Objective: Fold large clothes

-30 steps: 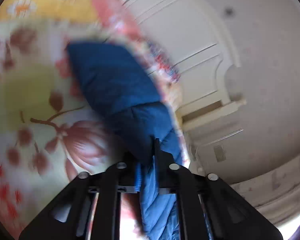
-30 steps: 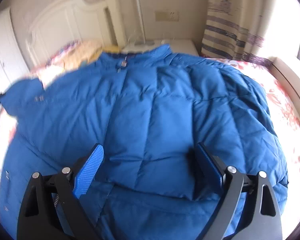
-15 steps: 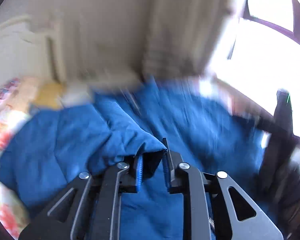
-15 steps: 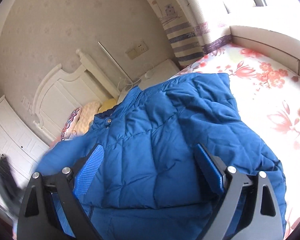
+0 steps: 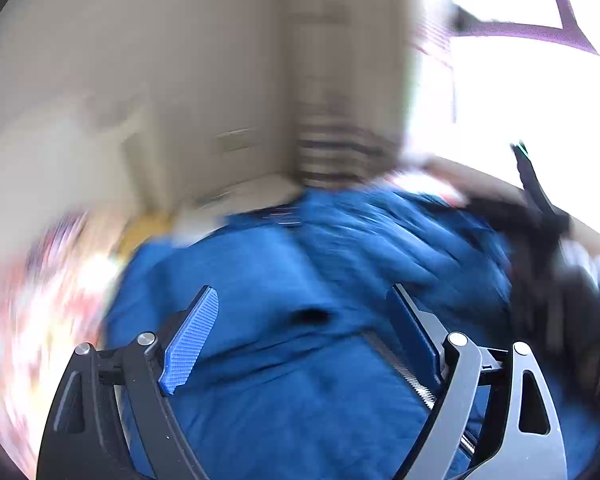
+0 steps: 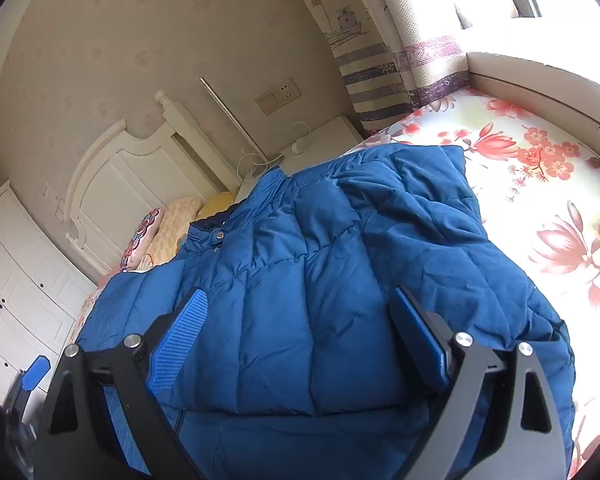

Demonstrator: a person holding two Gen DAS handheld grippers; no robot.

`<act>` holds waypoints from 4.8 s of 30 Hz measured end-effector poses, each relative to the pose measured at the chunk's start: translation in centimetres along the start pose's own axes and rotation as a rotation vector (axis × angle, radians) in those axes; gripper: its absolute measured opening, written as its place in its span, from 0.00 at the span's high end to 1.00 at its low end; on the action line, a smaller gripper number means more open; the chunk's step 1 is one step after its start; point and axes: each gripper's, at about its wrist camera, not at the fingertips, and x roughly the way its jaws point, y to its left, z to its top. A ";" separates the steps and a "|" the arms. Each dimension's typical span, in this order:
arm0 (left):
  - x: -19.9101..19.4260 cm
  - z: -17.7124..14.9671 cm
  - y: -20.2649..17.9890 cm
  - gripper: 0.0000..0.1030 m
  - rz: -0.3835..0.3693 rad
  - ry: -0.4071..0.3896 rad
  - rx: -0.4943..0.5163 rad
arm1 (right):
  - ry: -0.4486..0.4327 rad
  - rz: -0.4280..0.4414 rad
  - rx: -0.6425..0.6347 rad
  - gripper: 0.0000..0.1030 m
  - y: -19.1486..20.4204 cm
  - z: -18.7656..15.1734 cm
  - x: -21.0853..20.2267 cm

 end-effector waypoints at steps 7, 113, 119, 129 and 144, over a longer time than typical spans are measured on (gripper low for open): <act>2.1 -5.8 12.1 0.25 0.178 0.254 -0.529 | 0.027 -0.026 -0.078 0.11 1.5 -0.2 0.8; 17.2 0.5 5.3 0.04 0.212 0.341 -0.167 | 0.149 -0.171 -0.366 0.31 8.2 -1.4 -0.4; 16.7 0.5 5.6 0.04 0.210 0.341 -0.171 | 0.116 -0.289 -0.508 0.31 9.9 2.5 3.5; 16.7 0.5 5.7 0.04 0.205 0.339 -0.176 | 0.267 -0.321 -0.439 0.24 5.6 3.8 8.5; 16.7 0.5 5.6 0.04 0.204 0.340 -0.178 | 0.324 -0.342 -0.273 0.19 1.0 8.7 10.8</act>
